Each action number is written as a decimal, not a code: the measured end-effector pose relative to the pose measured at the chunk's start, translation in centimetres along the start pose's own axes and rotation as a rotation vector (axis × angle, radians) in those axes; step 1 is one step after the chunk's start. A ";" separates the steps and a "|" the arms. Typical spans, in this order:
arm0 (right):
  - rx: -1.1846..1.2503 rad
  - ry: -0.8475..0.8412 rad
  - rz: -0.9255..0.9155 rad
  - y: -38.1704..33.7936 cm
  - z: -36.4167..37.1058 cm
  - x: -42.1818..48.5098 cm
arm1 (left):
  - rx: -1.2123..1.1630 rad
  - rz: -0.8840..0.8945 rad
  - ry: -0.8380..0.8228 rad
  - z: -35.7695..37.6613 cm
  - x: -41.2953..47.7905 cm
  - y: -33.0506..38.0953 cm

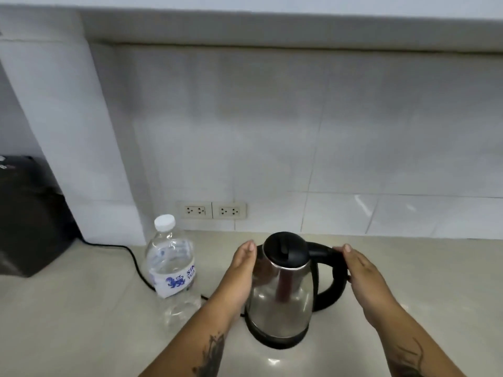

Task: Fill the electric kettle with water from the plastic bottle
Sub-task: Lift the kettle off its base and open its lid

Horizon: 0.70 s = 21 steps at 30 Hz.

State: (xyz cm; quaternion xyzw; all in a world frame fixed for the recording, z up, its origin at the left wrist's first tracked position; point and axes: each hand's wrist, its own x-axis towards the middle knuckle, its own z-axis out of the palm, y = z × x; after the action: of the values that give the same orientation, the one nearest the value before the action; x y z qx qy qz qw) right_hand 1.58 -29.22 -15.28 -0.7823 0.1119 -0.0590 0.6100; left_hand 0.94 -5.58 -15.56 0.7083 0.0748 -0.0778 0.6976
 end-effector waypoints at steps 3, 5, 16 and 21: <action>0.023 0.004 0.039 0.7 0.7 0.0 | -0.002 0.007 0.028 0.8 0.2 -0.4; 0.034 -0.011 0.088 1.3 1.1 0.2 | -0.012 -0.007 0.046 1.2 0.3 -0.7; 0.072 0.050 0.035 1.2 2.3 0.8 | -0.099 0.009 0.151 3.0 0.5 -0.7; 0.204 0.093 -0.030 -2.2 1.7 -0.7 | -0.123 0.088 0.181 2.9 -1.4 1.7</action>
State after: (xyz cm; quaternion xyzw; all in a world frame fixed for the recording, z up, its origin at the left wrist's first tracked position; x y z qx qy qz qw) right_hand 1.55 -26.99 -13.59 -0.7143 0.1216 -0.1155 0.6795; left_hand -0.03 -8.49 -13.67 0.6710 0.1109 0.0218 0.7328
